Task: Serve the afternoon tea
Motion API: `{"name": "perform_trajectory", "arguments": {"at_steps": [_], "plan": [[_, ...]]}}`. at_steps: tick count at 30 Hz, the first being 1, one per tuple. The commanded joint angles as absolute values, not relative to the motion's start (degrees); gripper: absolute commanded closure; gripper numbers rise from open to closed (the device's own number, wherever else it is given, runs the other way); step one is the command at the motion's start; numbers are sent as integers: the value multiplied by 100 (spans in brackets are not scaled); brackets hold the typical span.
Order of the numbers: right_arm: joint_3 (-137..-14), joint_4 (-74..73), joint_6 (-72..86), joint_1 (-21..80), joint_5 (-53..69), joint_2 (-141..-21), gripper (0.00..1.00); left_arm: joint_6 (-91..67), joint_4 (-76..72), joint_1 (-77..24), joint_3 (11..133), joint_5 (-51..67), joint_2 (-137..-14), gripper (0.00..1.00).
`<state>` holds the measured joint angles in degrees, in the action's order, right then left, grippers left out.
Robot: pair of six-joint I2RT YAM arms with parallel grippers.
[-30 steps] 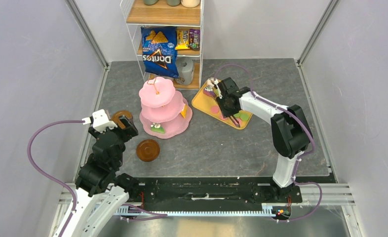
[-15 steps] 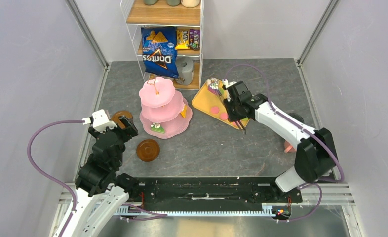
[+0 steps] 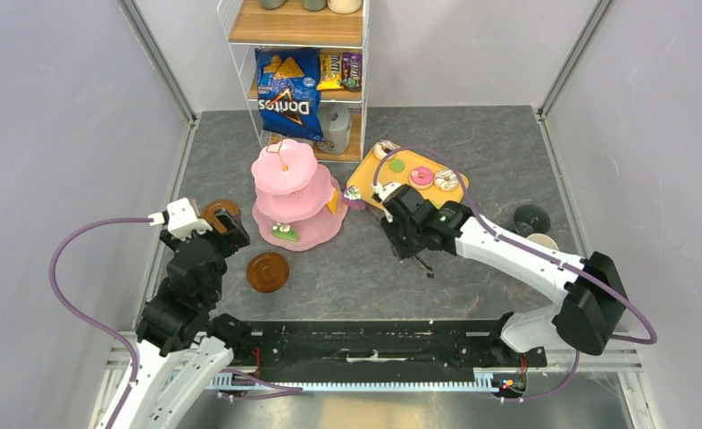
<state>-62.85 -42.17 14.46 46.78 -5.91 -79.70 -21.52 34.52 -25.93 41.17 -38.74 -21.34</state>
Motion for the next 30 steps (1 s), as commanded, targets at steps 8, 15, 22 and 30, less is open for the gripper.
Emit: {"name": "perform_trajectory", "arguments": {"at_steps": [8,15,22,30], "plan": [[-6695,-3595,1819,5675,-711,-8784,70,-2227,3261,-2558,4096,-3920,-2130,10],[-6929,-3184,1678,5844,-744,-9295,70,-2234,3264,-2559,4101,-3918,-2120,10],[-7188,-3031,1491,5845,-747,-9721,69,-2237,3261,-2564,4098,-3905,-2120,10],[-7199,-2940,1485,5845,-731,-10110,67,-2231,3261,-2558,4100,-3907,-2128,10]]}}
